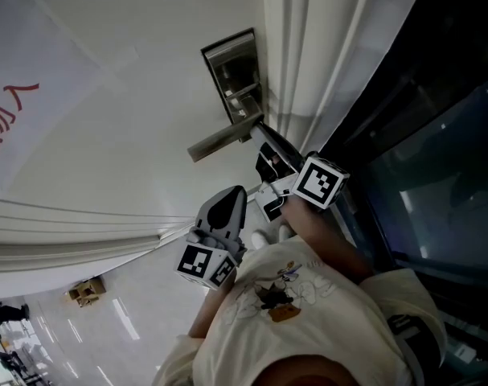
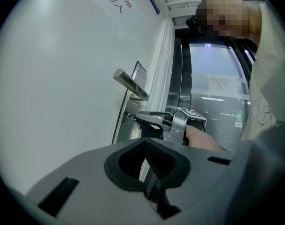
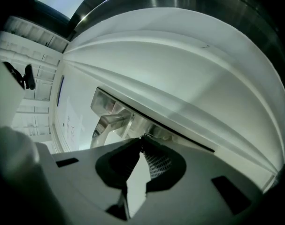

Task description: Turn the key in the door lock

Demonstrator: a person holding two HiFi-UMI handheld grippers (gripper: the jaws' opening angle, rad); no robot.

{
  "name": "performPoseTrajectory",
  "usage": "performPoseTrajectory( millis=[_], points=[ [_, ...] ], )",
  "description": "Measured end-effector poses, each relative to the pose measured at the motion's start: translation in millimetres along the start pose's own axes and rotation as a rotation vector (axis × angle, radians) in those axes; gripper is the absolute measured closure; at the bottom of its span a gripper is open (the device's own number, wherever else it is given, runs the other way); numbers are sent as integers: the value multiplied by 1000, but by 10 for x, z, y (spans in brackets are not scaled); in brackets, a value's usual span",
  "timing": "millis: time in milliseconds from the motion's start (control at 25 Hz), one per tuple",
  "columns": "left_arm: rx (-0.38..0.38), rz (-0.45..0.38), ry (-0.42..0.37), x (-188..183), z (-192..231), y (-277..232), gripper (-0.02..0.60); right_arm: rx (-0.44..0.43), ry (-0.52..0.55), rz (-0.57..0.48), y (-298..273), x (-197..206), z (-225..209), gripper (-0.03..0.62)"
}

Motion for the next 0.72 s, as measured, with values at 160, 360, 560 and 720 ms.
performPoseTrajectory(
  millis=[160,360,560,720],
  points=[
    [-2,-4,1,9,15,13,578,-22,-41,-5,-3,-5,12,560],
    [2,-5,5,12,7,20,578,-12,17,8,20,-12,-2,559],
    [5,-7,25,54,45,79,580,87,241,27,155,-6,91,517],
    [18,-16,15,85,63,115,578,222,491,32,322,56,208,517]
  ],
)
Point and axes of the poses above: the fingertips, and each gripper's own axes: y backward along the fingers, z to its left, x out of its underside, the point moved 6 cm from there along y, backward along the fingers, and after that the axes turned 15 degrees about z, right-handed, at the moved point
